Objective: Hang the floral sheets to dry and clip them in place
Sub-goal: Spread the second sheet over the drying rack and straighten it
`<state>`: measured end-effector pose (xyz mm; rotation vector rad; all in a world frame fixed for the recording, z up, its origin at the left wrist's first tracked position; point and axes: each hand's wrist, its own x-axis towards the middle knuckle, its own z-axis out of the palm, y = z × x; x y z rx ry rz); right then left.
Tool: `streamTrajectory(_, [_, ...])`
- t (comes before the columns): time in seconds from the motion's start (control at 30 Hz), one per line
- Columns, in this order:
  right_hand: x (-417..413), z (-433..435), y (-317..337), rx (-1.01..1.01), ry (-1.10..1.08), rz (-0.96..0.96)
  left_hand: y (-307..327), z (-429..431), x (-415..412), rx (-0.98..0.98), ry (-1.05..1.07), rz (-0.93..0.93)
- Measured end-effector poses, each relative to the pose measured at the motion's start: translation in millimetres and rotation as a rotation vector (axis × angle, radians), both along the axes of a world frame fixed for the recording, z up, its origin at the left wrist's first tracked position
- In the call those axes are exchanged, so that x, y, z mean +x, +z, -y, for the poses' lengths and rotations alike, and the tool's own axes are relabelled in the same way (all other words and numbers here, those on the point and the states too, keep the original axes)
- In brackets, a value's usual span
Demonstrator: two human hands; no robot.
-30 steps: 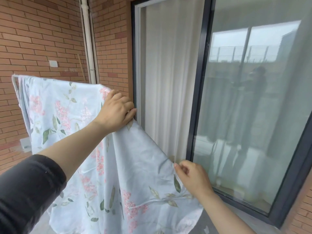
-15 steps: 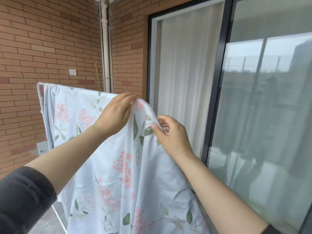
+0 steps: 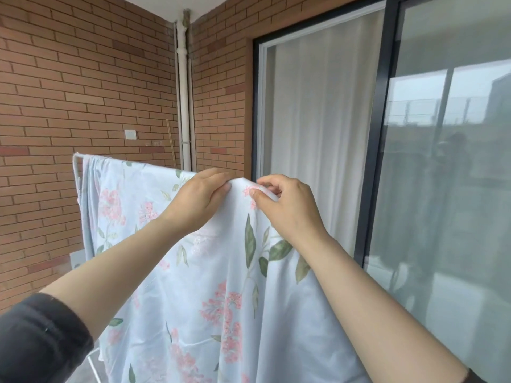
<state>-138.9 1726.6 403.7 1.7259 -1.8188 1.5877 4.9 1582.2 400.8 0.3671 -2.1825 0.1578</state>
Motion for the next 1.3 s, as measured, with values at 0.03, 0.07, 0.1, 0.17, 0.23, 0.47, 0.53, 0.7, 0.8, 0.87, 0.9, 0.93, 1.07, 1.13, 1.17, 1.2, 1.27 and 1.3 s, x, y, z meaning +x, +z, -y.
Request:
streamTrajectory(0.03, [0, 4, 3, 0.025, 0.001, -0.038, 0, 6, 0, 0.010, -0.016, -0.003])
streamTrajectory(0.07, [0, 7, 4, 0.053, -0.002, -0.087, -1, 12, 1, 0.017, -0.031, -0.018])
streamTrajectory(0.1, [0, 9, 5, 0.074, -0.018, -0.142, -1, 17, 1, 0.012, -0.048, -0.038])
streamTrajectory(0.17, [-2, 11, 4, 0.084, -0.066, -0.221, -1, 28, -1, -0.039, -0.089, -0.057])
streamTrajectory(0.23, [-4, 10, 3, 0.066, -0.113, -0.240, 0, 35, -6, -0.088, -0.156, -0.048])
streamTrajectory(0.47, [0, 8, 9, 0.119, -0.295, -0.209, 10, 81, -4, 0.002, -0.406, -0.052])
streamTrajectory(0.53, [10, 12, 11, 0.175, -0.355, -0.235, 9, 97, 5, 0.035, -0.421, -0.078])
streamTrajectory(0.7, [53, 46, 32, 0.234, -0.485, -0.488, 10, 102, 15, 0.139, -0.477, -0.087])
streamTrajectory(0.8, [66, 77, 42, 0.299, -0.479, -0.611, 12, 99, 16, 0.179, -0.521, -0.119])
streamTrajectory(0.87, [66, 89, 40, 0.351, -0.519, -0.663, 13, 100, 15, 0.201, -0.530, -0.126])
streamTrajectory(0.9, [65, 90, 38, 0.364, -0.547, -0.680, 14, 102, 15, 0.212, -0.530, -0.114])
streamTrajectory(0.93, [64, 90, 35, 0.366, -0.571, -0.699, 14, 105, 15, 0.222, -0.528, -0.096])
streamTrajectory(1.07, [58, 86, 33, 0.361, -0.617, -0.733, 14, 129, 17, 0.177, -0.478, -0.029])
streamTrajectory(1.13, [57, 85, 33, 0.365, -0.625, -0.726, 12, 147, 20, 0.129, -0.443, -0.027])
streamTrajectory(1.17, [56, 85, 33, 0.363, -0.633, -0.724, 11, 157, 22, 0.110, -0.431, -0.034])
streamTrajectory(1.2, [55, 85, 32, 0.358, -0.643, -0.723, 11, 166, 24, 0.089, -0.424, -0.044])
streamTrajectory(1.27, [56, 86, 31, 0.356, -0.669, -0.705, 9, 180, 25, 0.049, -0.428, -0.060])
streamTrajectory(1.3, [57, 88, 32, 0.362, -0.681, -0.681, 9, 185, 25, 0.039, -0.439, -0.066])
